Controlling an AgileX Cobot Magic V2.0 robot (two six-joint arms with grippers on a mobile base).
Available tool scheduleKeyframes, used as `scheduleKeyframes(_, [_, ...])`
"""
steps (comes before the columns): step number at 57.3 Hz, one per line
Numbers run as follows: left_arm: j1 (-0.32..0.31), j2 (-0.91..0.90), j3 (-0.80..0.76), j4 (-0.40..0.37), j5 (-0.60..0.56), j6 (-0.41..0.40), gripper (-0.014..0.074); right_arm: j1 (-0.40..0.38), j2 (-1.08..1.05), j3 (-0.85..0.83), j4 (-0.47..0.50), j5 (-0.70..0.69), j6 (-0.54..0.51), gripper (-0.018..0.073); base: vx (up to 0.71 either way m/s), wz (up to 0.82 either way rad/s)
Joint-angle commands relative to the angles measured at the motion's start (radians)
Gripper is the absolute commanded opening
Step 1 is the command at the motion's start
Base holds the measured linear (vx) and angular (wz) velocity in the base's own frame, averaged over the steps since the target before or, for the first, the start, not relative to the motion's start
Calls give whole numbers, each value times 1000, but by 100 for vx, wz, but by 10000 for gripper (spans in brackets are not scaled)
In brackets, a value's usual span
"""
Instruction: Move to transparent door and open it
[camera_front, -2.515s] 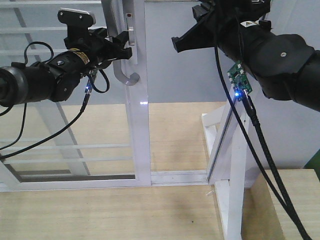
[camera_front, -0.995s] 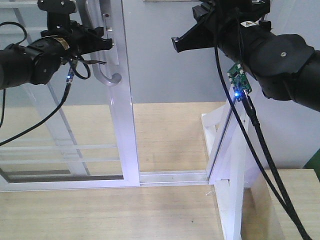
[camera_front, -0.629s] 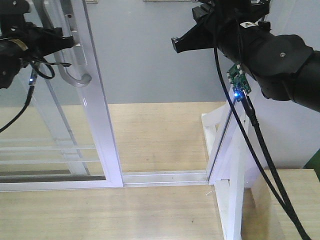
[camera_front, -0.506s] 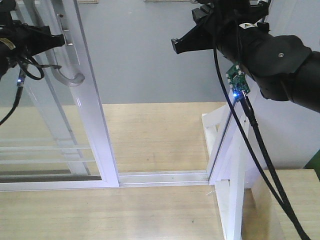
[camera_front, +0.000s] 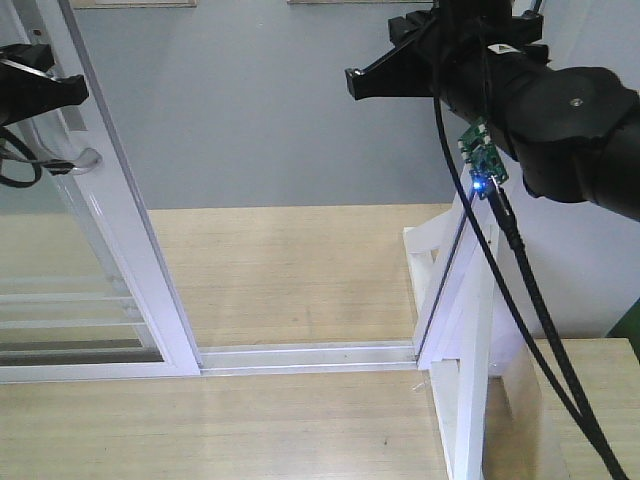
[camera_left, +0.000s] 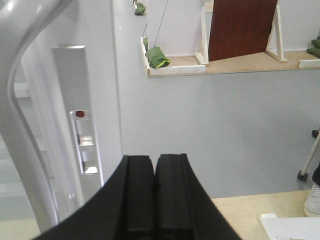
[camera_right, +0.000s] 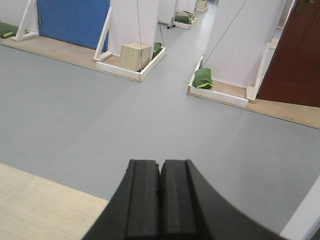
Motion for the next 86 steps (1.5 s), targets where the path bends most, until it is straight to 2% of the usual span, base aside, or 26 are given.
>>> scheduleKeyframes(1, [-4, -103, 11, -6, -54, -7, -6, -6, -79, -27, 59, -30, -114, -2, 0, 0])
scheduleKeyframes(14, [-4, -305, 130, 2, 79, -7, -6, -6, -254, 132, 371, -118, -472, -2, 0, 0])
scheduleKeyframes(19, [-4, -374, 165, 2, 130, -7, -6, -6, -353, 211, 462, -108, -561, -2, 0, 0])
scheduleKeyframes(24, [-4, -454, 199, 2, 179, -7, -6, -6, -469, 289, 520, -106, -602, -2, 0, 0])
scheduleKeyframes(52, [-4, -904, 358, 1, 453, -2, -6, -6, -973, 622, 595, -112, -602, -2, 0, 0])
scheduleKeyframes(61, [-4, -1014, 432, -8, 484, -2, -6, -6, -1032, 701, 590, -116, -607, -2, 0, 0])
scheduleKeyframes(68, [-4, -1067, 485, -8, 491, -2, -6, -6, -1031, 759, 570, -113, -668, -2, 0, 0])
scheduleKeyframes(86, [-4, -1095, 530, -8, 458, -3, -6, -6, -1031, 793, 564, -75, -692, -2, 0, 0])
